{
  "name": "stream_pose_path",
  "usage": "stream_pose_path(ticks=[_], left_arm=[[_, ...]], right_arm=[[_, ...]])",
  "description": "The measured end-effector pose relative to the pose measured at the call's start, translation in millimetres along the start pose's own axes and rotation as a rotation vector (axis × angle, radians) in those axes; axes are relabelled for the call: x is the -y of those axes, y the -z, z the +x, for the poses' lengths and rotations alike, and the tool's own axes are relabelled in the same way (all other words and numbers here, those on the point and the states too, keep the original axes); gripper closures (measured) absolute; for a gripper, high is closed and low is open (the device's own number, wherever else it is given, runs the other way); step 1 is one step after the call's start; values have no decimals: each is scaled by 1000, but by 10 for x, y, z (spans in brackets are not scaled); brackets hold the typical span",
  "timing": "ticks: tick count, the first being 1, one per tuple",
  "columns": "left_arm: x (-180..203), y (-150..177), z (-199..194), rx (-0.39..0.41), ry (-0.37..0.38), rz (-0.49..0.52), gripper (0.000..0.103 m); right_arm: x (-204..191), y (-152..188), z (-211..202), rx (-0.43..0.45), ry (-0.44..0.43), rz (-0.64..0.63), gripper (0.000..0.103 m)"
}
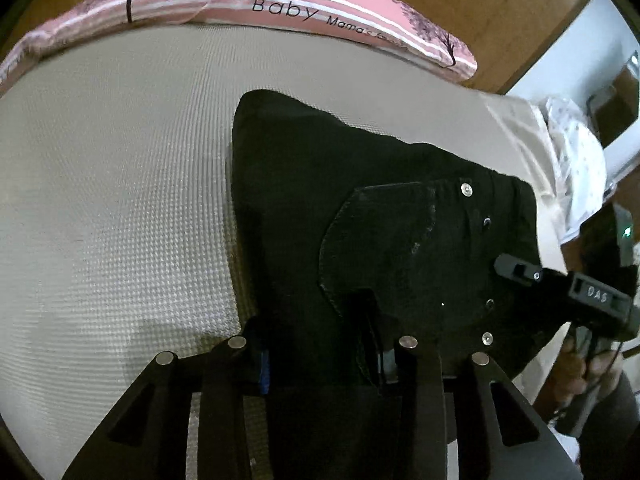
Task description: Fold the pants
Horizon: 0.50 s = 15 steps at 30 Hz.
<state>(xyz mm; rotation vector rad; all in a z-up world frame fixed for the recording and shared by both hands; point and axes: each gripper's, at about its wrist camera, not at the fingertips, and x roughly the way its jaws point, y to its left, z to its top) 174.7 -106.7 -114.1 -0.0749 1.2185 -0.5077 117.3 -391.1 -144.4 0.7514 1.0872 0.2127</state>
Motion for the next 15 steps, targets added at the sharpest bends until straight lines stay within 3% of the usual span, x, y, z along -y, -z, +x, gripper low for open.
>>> stream_pose_path(ticks=[9, 15], left_arm=[[99, -69, -156, 23, -10, 54, 80], [20, -28, -265, 21, 16, 21, 82]], right_arm=[[-224, 61, -108, 49, 24, 23, 75], [-419, 120, -136, 40, 27, 12, 76]])
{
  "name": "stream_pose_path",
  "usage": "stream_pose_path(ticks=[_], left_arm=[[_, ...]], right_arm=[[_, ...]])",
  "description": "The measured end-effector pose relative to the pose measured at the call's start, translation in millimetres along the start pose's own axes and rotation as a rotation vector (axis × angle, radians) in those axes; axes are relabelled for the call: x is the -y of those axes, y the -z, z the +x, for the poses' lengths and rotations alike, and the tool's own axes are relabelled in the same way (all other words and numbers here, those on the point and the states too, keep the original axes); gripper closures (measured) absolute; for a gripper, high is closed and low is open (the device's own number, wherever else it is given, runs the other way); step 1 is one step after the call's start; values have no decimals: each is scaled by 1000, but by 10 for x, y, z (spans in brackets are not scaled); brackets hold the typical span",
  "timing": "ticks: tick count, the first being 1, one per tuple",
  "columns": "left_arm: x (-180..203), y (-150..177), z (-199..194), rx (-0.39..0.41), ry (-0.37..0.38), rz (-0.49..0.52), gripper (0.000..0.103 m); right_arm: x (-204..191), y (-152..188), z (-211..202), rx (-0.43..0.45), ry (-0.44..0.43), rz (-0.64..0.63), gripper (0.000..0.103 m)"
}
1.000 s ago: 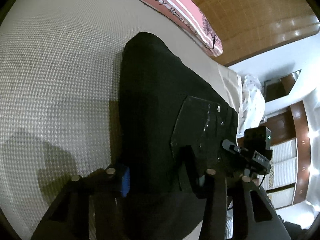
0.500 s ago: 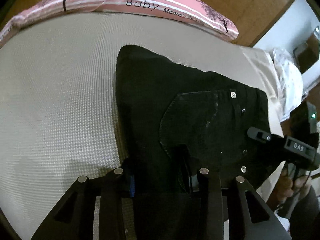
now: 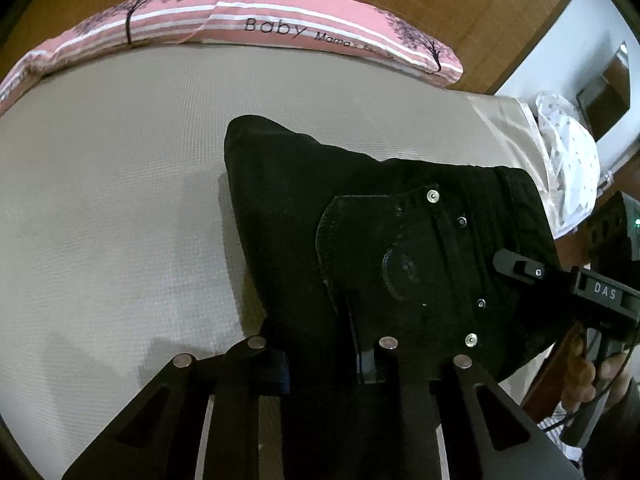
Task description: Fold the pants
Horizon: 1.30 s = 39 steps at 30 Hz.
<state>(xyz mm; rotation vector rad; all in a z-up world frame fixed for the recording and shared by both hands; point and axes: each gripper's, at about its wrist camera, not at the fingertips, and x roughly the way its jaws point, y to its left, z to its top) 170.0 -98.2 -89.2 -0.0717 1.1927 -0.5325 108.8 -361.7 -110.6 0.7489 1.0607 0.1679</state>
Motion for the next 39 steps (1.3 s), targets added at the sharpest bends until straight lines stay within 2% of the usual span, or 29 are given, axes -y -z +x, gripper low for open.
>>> stream_pose_path(ticks=[7, 13, 20, 28, 39], left_arm=[[-217, 115, -205, 3, -14, -14, 82], [-464, 55, -407, 35, -40, -31, 84], [-849, -153, -594, 90, -93, -47, 84], [-1232, -465, -607, 119, -130, -52, 84], [-1436, -971, -315, 126, -141, -51, 84]], right_arm=[[-213, 103, 93, -41, -19, -21, 76], [-486, 86, 352, -72, -58, -34, 76], [-902, -72, 720, -89, -112, -62, 77], [-1246, -348, 1110, -96, -142, -67, 77], [-1301, -794, 1405, -72, -105, -60, 77]])
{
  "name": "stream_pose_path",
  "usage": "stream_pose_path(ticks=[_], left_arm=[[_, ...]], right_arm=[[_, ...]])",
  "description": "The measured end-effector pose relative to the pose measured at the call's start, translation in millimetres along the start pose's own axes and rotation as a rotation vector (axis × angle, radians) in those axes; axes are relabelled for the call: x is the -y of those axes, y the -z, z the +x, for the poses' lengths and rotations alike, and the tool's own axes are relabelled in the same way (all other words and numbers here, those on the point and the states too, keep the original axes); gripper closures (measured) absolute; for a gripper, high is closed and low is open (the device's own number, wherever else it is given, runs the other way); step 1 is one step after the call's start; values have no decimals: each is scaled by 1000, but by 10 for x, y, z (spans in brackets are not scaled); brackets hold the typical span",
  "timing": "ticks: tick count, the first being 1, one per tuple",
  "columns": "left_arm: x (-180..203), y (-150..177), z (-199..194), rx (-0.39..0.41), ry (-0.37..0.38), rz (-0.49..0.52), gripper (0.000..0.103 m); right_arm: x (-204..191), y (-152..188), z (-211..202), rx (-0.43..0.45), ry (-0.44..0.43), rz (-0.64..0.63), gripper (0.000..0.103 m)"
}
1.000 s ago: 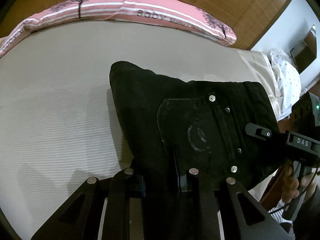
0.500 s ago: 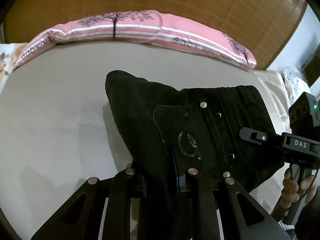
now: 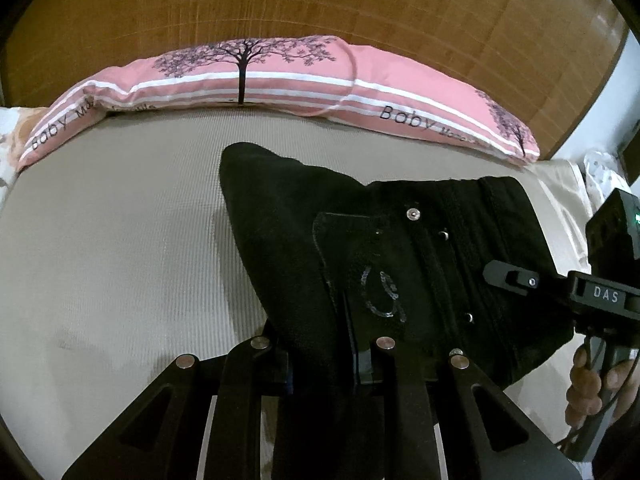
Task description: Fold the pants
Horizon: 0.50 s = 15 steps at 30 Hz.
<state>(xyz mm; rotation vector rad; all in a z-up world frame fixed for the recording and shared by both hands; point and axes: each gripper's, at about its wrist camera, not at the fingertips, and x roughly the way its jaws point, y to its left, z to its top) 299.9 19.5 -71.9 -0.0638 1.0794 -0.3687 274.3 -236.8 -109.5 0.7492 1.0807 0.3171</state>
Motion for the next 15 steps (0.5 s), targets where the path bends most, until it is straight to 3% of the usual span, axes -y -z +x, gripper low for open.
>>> stream_pose_path(ticks=[3, 7, 11, 15], left_arm=[[-43, 27, 122, -14, -28, 11, 83], [-138, 119, 247, -25, -32, 6, 74], [-178, 174, 322, -22, -58, 3, 62], [-214, 239, 374, -11, -90, 8, 49]], right_arm=[[76, -28, 70, -1, 32, -2, 77], [185, 0, 146, -3, 105, -37, 74], [149, 35, 214, 6, 199, -112, 63], [179, 49, 246, 23, 240, -121, 52]])
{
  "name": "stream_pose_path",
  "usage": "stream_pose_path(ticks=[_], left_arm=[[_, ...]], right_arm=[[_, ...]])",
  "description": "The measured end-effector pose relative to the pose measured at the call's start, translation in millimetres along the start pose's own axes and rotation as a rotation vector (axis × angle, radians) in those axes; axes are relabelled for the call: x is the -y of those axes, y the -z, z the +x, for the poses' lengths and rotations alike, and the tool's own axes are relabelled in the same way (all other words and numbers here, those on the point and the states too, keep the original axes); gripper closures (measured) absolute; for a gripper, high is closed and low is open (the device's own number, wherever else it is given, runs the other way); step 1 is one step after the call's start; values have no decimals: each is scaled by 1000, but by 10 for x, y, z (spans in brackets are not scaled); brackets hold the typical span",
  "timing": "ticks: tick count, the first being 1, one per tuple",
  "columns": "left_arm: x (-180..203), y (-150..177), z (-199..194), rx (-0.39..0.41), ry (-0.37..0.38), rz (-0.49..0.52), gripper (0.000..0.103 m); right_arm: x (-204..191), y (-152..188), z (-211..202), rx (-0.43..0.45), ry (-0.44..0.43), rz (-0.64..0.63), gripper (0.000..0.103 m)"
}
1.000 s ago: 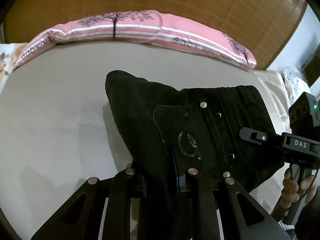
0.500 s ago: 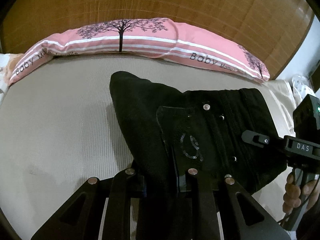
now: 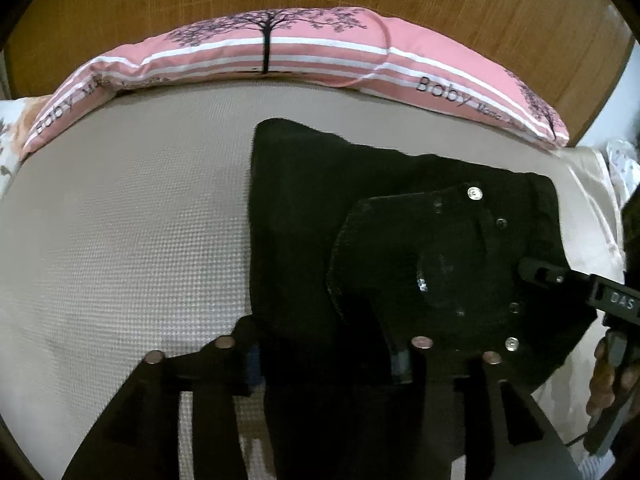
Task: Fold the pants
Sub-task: 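Open the right gripper and withdraw both tools from the trousers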
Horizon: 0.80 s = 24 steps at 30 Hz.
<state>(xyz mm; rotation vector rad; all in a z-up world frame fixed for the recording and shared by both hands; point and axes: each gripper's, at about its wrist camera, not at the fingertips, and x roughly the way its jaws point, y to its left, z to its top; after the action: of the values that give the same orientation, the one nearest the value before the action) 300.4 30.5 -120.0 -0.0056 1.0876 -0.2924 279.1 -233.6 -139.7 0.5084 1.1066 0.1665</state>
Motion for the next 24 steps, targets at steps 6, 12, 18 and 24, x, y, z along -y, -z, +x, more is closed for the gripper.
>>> stream_pose_path(ticks=[6, 12, 18, 24], left_arm=[[-6, 123, -60, -5, -32, -9, 42], [57, 377, -241, 23, -88, 11, 41], [111, 638, -434, 44, -145, 4, 40], [221, 802, -650, 57, -193, 11, 40]], right_arm=[[-120, 89, -87, 26, 88, -103, 44], [-224, 349, -329, 72, 156, -186, 40], [-167, 565, -536, 109, 157, -165, 36], [-181, 715, -647, 114, 180, -158, 34]])
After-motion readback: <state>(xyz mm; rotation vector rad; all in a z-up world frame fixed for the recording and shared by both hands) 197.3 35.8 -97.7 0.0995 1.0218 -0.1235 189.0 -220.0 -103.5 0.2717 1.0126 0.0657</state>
